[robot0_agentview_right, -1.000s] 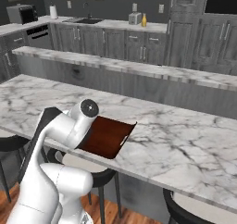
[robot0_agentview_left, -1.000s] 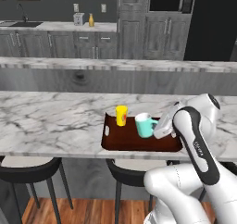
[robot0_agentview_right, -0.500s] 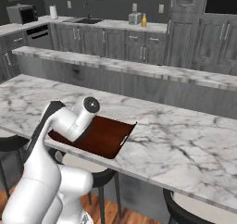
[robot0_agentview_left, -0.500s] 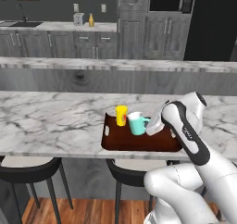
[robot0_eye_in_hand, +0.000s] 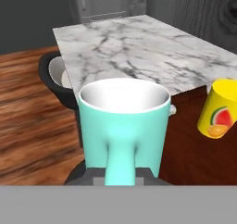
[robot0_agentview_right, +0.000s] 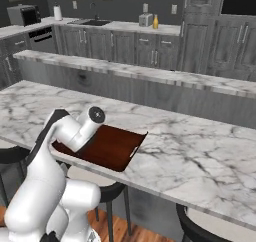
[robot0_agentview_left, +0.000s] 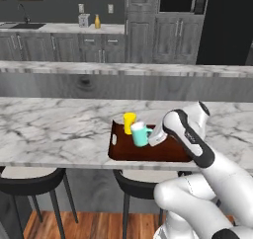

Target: There is a tray on the dining counter. Grab the cup, mug, and pitcher and place them on the tray. The pitcher may be placed next to the tray if it cannot fit the tray.

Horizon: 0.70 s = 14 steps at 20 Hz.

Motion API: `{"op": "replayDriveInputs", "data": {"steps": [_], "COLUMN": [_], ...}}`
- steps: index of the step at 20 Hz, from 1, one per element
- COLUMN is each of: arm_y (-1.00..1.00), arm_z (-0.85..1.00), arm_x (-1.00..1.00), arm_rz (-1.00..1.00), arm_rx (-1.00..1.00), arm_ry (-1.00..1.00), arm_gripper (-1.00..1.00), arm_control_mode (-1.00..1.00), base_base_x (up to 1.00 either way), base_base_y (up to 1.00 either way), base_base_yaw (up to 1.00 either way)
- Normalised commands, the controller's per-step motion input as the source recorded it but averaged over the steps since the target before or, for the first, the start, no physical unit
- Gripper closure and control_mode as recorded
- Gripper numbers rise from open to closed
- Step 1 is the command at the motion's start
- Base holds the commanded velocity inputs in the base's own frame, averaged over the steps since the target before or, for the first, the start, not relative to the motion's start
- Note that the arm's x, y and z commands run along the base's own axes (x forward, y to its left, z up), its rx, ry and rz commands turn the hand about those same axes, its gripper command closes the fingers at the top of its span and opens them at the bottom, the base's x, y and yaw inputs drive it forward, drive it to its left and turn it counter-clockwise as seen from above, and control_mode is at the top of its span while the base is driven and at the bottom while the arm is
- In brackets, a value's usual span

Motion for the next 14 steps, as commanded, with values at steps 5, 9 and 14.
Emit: {"op": "replayDriveInputs", "data": {"steps": [5,9,14], "arm_y": [0.00,0.00,0.02], "arm_z": [-0.42,-0.36,-0.27], "arm_x": [0.33,0.37,0.34], "arm_rz": [0.00,0.01,0.00], "arm_rx": [0.06,0.05,0.03], "arm_ry": [0.00,0.00,0.00], "arm_gripper": [1.00,1.00,1.00], "arm_control_mode": [-1.00,-1.00,-1.00], "base_base_x": [0.00,0.00,0.00], "base_base_y": [0.00,0.00,0.00], "base_base_yaw": [0.00,0.00,0.00]}}
